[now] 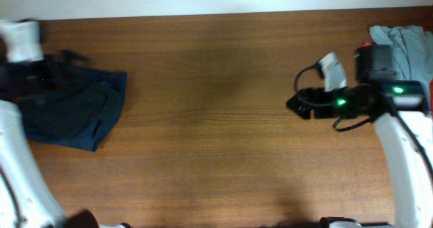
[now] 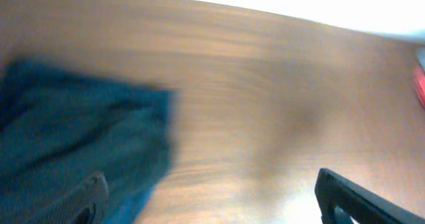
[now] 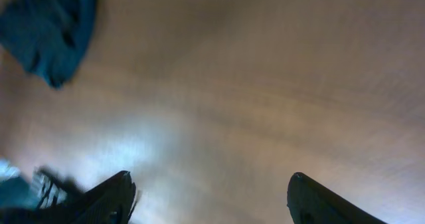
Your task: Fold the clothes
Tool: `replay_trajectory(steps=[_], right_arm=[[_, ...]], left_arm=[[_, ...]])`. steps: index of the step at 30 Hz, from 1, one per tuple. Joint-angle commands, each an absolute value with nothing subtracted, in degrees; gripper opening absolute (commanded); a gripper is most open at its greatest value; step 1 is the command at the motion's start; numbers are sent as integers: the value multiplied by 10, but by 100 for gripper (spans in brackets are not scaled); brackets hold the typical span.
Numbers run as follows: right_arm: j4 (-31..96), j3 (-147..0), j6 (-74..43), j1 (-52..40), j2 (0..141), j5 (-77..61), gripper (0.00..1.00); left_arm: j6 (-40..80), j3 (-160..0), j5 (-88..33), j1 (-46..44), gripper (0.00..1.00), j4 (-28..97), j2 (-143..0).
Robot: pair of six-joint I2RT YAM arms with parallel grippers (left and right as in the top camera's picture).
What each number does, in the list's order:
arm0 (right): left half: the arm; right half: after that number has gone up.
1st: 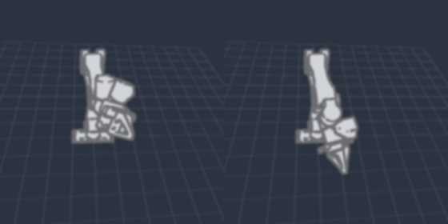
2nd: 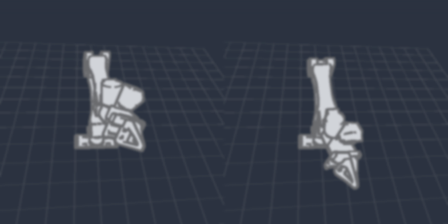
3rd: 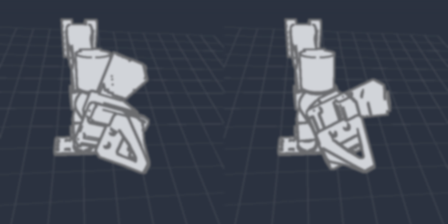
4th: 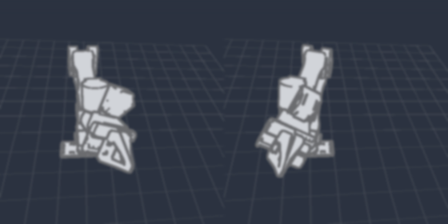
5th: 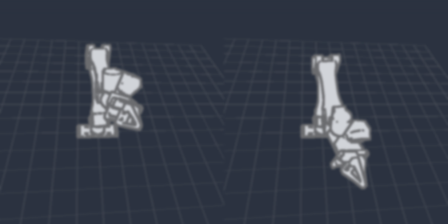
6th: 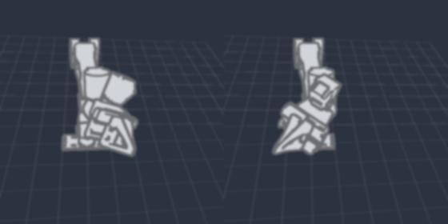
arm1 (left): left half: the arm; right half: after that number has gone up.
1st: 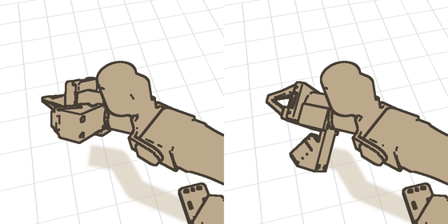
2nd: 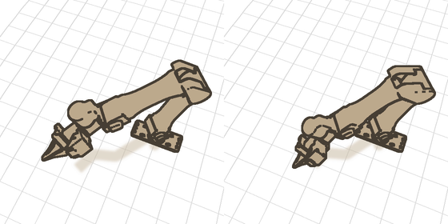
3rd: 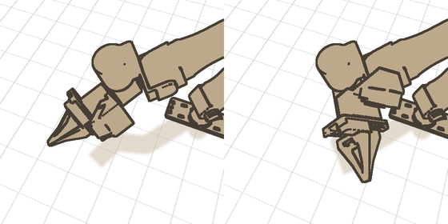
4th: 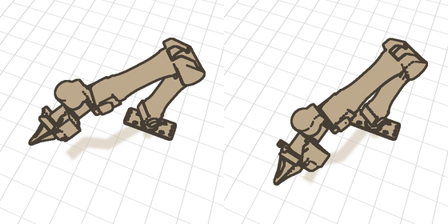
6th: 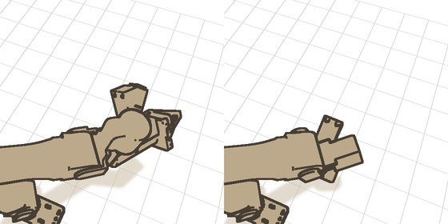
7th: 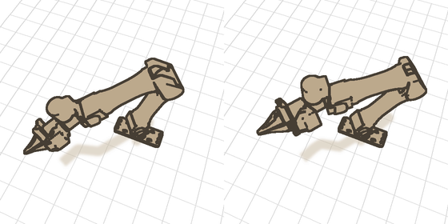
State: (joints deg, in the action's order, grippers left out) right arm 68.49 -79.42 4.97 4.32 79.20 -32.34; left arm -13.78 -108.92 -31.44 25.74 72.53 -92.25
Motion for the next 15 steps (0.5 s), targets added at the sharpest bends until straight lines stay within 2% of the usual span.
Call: replay_trajectory(steps=[1,3,5,9,15], right_arm=[[672,-882,78,60,687,-323,82],[649,-885,80,60,646,-323,99],[630,-885,80,60,612,-323,99],[633,-885,79,60,582,-324,98],[633,-885,79,60,579,-323,99]], left_arm=[[-230,-1096,-150,67,99,754,-839],[-190,-1096,-36,9,99,746,-807],[-154,-1096,55,-37,99,753,-766],[-150,-1096,48,-68,99,773,-718],[-150,-1096,48,-69,99,773,-685]])
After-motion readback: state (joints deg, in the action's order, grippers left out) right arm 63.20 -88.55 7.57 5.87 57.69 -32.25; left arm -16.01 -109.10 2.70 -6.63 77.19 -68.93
